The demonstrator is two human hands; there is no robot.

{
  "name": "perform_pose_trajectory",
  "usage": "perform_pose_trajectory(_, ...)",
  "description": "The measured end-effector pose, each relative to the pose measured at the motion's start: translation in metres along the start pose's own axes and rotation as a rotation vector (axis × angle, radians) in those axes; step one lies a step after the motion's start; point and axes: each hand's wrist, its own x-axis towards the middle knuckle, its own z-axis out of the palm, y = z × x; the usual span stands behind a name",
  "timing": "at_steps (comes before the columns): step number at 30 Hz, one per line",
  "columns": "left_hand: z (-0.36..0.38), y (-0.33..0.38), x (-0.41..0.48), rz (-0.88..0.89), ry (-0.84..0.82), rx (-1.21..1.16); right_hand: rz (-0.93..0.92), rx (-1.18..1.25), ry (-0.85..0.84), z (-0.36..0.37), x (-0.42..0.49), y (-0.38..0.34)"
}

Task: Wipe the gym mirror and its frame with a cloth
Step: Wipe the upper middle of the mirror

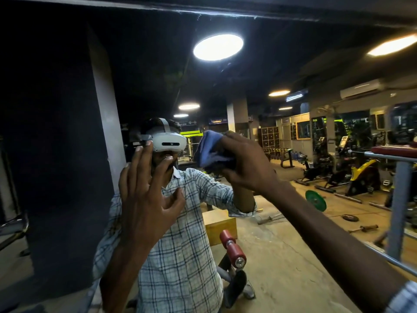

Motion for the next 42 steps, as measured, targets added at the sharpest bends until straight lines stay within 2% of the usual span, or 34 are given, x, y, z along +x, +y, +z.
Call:
perform_pose_trajectory(1, 0.001, 0.003, 0.001, 0.001, 0.005, 0.005, -0.009, -0.006, -0.024, -0.006, 0.002, 0.005)
perform_pose_trajectory(2, 0.003, 0.006, 0.001, 0.003, 0.005, 0.007, 0.021, -0.012, 0.040, -0.012, 0.006, 0.014)
perform_pose_trajectory(5, 0.008, 0.013, 0.002, 0.008, -0.005, 0.003, 0.340, -0.025, 0.428, -0.027, 0.015, 0.029)
perform_pose_trajectory(7, 0.012, 0.017, 0.002, 0.003, 0.000, 0.003, 0.439, 0.015, 0.561, -0.021, 0.019, 0.023)
perform_pose_trajectory(8, 0.014, 0.019, 0.002, -0.001, 0.003, 0.005, 0.368, 0.027, 0.536, -0.015, 0.021, 0.015)
perform_pose_trajectory(10, 0.017, 0.024, 0.003, -0.011, -0.007, -0.003, 0.140, 0.018, 0.322, -0.006, 0.020, 0.000)
perform_pose_trajectory(12, 0.020, 0.029, 0.003, -0.013, -0.028, -0.020, 0.054, 0.016, 0.171, -0.017, 0.022, 0.008)
perform_pose_trajectory(13, 0.021, 0.032, 0.004, -0.004, -0.037, -0.023, 0.088, -0.001, 0.208, -0.026, 0.023, 0.021)
perform_pose_trajectory(17, 0.028, 0.042, 0.004, 0.021, -0.045, -0.034, 0.455, 0.035, 0.605, -0.059, 0.014, 0.072)
perform_pose_trajectory(18, 0.030, 0.043, 0.004, 0.021, -0.043, -0.029, 0.467, 0.013, 0.623, -0.058, 0.009, 0.073)
perform_pose_trajectory(19, 0.031, 0.044, 0.004, 0.020, -0.043, -0.023, 0.407, -0.032, 0.558, -0.052, 0.004, 0.069)
perform_pose_trajectory(22, 0.035, 0.047, 0.005, 0.017, -0.033, -0.024, 0.115, -0.105, 0.145, -0.042, -0.013, 0.060)
perform_pose_trajectory(23, 0.036, 0.048, 0.006, 0.012, -0.026, -0.024, 0.095, -0.101, 0.110, -0.046, -0.016, 0.066)
perform_pose_trajectory(24, 0.037, 0.050, 0.006, 0.009, -0.022, -0.023, 0.142, -0.080, 0.168, -0.053, -0.017, 0.073)
perform_pose_trajectory(27, 0.040, 0.057, 0.008, 0.017, -0.037, -0.035, 0.472, -0.015, 0.521, -0.062, -0.024, 0.091)
perform_pose_trajectory(28, 0.042, 0.059, 0.008, 0.025, -0.043, -0.031, 0.481, -0.015, 0.547, -0.057, -0.029, 0.088)
perform_pose_trajectory(29, 0.043, 0.061, 0.008, 0.033, -0.046, -0.024, 0.413, -0.020, 0.488, -0.050, -0.035, 0.080)
perform_pose_trajectory(31, 0.046, 0.064, 0.009, 0.042, -0.040, -0.019, 0.212, 0.023, 0.228, -0.041, -0.049, 0.064)
perform_pose_trajectory(33, 0.048, 0.067, 0.011, 0.039, -0.023, -0.019, 0.139, 0.037, 0.043, -0.051, -0.062, 0.067)
perform_pose_trajectory(34, 0.050, 0.069, 0.011, 0.036, -0.021, -0.018, 0.166, 0.015, 0.060, -0.058, -0.064, 0.076)
perform_pose_trajectory(38, 0.056, 0.079, 0.010, 0.020, -0.029, -0.010, 0.550, 0.031, 0.455, -0.068, -0.073, 0.100)
perform_pose_trajectory(39, 0.057, 0.080, 0.010, 0.011, -0.023, -0.009, 0.524, 0.039, 0.472, -0.061, -0.078, 0.093)
perform_pose_trajectory(40, 0.058, 0.082, 0.009, 0.003, -0.017, -0.008, 0.428, 0.050, 0.398, -0.053, -0.085, 0.081)
perform_pose_trajectory(42, 0.059, 0.085, 0.009, -0.007, -0.006, -0.008, 0.240, 0.061, 0.074, -0.045, -0.103, 0.064)
